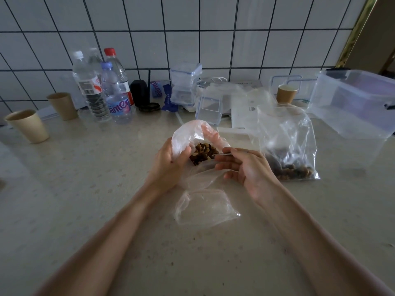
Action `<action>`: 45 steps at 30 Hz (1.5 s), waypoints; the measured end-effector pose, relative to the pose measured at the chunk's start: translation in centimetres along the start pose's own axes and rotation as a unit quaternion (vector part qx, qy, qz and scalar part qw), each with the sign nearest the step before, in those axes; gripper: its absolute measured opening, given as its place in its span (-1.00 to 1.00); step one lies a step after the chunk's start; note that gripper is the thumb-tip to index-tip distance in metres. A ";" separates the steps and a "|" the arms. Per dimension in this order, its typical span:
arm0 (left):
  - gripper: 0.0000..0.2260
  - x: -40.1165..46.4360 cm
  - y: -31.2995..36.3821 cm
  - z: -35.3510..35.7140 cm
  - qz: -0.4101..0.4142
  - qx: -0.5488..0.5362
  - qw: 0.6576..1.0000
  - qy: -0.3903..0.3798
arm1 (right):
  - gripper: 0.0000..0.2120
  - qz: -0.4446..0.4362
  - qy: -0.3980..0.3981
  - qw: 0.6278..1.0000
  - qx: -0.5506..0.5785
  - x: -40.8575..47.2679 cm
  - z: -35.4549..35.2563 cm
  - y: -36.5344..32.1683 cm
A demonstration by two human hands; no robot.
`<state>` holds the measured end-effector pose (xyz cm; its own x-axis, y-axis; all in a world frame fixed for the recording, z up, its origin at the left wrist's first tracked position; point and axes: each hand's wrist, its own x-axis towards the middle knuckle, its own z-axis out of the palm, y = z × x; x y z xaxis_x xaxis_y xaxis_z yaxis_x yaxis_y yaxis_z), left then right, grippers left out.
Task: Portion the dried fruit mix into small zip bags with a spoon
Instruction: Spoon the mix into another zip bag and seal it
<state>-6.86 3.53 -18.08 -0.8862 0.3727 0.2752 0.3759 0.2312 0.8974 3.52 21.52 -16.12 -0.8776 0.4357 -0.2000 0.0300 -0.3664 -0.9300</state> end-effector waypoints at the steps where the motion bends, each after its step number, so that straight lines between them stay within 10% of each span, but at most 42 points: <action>1: -0.66 0.0 -0.1 -0.1 -0.001 -0.004 1.000 0.005 | -0.78 0.001 0.003 1.000 0.004 0.0 0.0 0.0; 14: -0.32 0.7 0.6 -2.1 -0.027 -0.022 0.997 0.068 | -0.75 -0.086 0.007 0.996 -0.023 -0.8 -0.4 -1.8; 22: -0.68 -2.8 2.4 -5.1 0.127 0.167 0.969 0.128 | -0.73 -0.111 -0.026 0.993 -0.039 -1.6 -0.2 -2.6; 32: -0.78 -8.9 2.6 -4.0 0.040 0.221 0.972 -0.065 | -0.72 -0.137 -0.060 0.988 -0.042 -2.3 -0.6 -3.3; 45: -0.87 -7.1 2.3 -3.6 -0.022 0.202 0.976 -0.072 | -0.69 -0.114 -0.303 0.916 -0.238 -3.4 -2.9 -5.3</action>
<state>-0.73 -1.86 -16.74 -0.8676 0.4701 0.1624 0.4406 0.5751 0.6893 7.77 24.34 -11.39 -0.9871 -0.1328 0.0897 -0.1083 0.1402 -0.9842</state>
